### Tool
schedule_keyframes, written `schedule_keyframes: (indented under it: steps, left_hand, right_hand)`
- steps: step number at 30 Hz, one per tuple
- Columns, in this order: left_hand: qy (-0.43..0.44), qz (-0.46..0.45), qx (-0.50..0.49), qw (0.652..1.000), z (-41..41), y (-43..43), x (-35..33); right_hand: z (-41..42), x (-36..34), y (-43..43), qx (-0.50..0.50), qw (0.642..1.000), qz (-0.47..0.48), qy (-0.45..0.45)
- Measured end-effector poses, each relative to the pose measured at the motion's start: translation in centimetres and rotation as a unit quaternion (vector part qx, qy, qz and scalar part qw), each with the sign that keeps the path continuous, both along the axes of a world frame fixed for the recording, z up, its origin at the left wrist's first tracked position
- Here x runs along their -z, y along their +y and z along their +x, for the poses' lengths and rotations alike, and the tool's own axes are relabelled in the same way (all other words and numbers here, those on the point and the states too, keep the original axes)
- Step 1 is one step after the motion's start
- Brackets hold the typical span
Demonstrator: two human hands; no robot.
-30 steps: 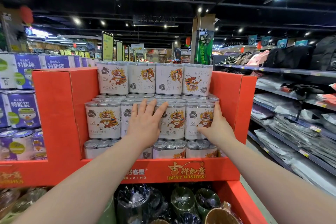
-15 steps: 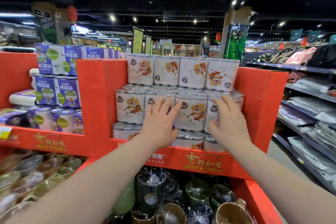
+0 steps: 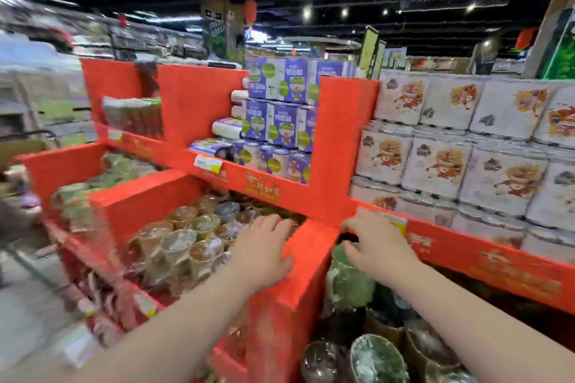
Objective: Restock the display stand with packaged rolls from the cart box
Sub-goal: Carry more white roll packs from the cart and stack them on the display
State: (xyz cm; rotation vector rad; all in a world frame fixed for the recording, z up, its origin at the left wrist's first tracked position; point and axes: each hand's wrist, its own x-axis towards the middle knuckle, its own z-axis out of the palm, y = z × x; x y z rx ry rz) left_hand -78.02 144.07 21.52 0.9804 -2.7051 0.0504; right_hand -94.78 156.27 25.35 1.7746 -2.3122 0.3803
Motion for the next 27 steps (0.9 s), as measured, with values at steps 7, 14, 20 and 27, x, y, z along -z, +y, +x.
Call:
schedule_keyframes:
  steps: [7, 14, 20, 27]
  left_hand:
    - [-0.022, 0.086, -0.164, 0.982, 22.8, -3.8, 6.8]
    - [-0.043, 0.229, -0.310, 0.922, 42.1, -2.3, 13.6]
    - [-0.071, 0.259, -0.385, 0.883, 50.5, -0.1, 17.4]
    - [-0.038, 0.284, -0.429, 0.857, 55.2, -3.2, 19.8]
  right_hand:
    - [18.3, 5.5, -10.1, -0.136, 0.989, 0.050, -0.007]
    - [33.8, 11.7, -15.7, -0.219, 0.966, 0.133, -0.039]
    - [41.2, 18.0, -18.0, -0.256, 0.941, 0.220, -0.018]
    - [46.0, 24.2, -22.0, -0.278, 0.905, 0.321, -0.030]
